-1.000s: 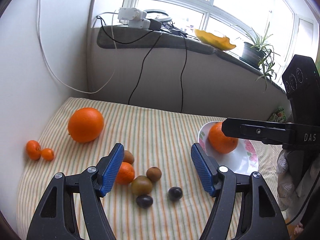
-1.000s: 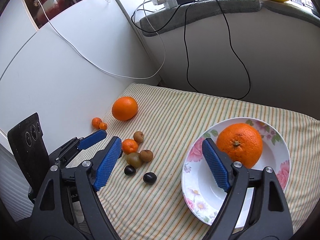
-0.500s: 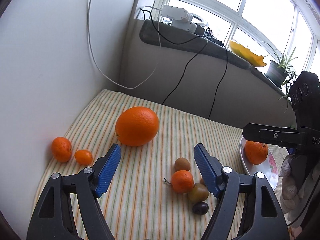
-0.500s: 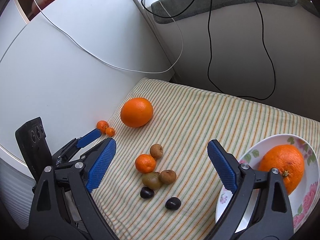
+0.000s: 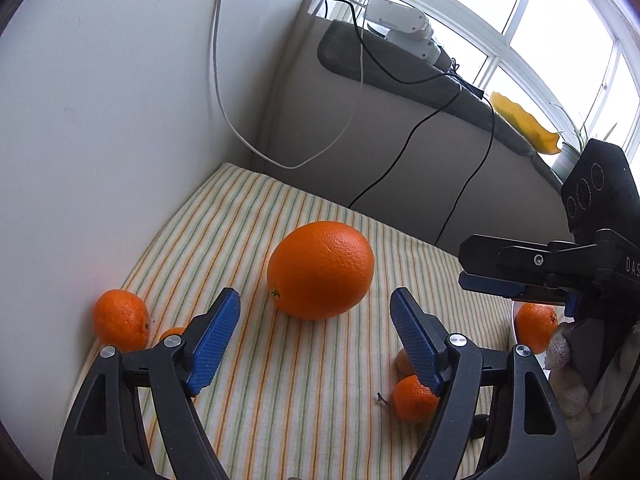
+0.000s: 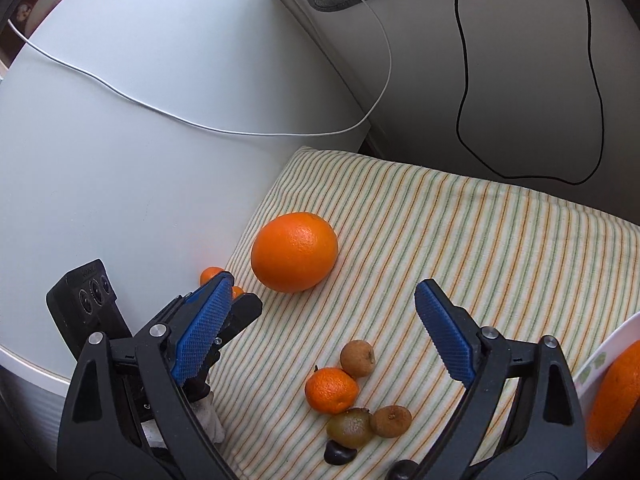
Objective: Organize fruits
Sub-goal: 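Move the right tool to the second large orange on the cloth, then close the right gripper around the second large orange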
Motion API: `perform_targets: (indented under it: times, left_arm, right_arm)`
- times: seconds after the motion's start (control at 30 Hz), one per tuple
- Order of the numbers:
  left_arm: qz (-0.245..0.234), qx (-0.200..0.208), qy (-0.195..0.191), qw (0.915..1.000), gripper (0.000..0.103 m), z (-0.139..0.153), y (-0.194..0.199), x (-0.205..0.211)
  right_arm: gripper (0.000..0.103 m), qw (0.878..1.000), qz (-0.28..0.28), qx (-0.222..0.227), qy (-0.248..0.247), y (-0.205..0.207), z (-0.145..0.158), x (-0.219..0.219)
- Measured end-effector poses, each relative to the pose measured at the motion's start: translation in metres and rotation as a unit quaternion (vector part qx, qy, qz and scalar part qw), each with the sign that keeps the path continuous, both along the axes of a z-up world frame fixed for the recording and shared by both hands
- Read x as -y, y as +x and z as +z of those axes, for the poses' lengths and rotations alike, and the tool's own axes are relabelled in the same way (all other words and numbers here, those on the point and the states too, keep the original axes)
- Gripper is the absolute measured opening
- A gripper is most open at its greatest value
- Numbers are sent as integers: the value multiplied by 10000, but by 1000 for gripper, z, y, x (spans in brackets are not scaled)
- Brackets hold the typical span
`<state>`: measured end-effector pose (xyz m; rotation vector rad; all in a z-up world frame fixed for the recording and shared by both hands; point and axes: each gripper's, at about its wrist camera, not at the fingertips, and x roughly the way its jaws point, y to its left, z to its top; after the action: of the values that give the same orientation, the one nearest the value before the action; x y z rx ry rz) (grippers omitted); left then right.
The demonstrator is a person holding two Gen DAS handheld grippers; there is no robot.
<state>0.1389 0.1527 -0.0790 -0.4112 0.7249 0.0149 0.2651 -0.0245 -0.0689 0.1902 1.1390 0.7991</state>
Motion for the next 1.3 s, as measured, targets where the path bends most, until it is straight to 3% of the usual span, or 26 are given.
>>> perform_targets:
  times: [0.9,1.03,1.3]
  left_arm:
    - [-198,-184,-352,9990,78,-17,20,-12]
    - [-256,-203,-348,9989,78,-18,21,-10]
    - [-416,-208,-320,9984,69,-17,25,-4]
  right_arm:
    - [89,9979,433,-472,-46,32,-41,-80]
    - [75,9970,540,-547,-68,30,-45,-86]
    - [74,9972,516,-531,-70,25,-46,-90]
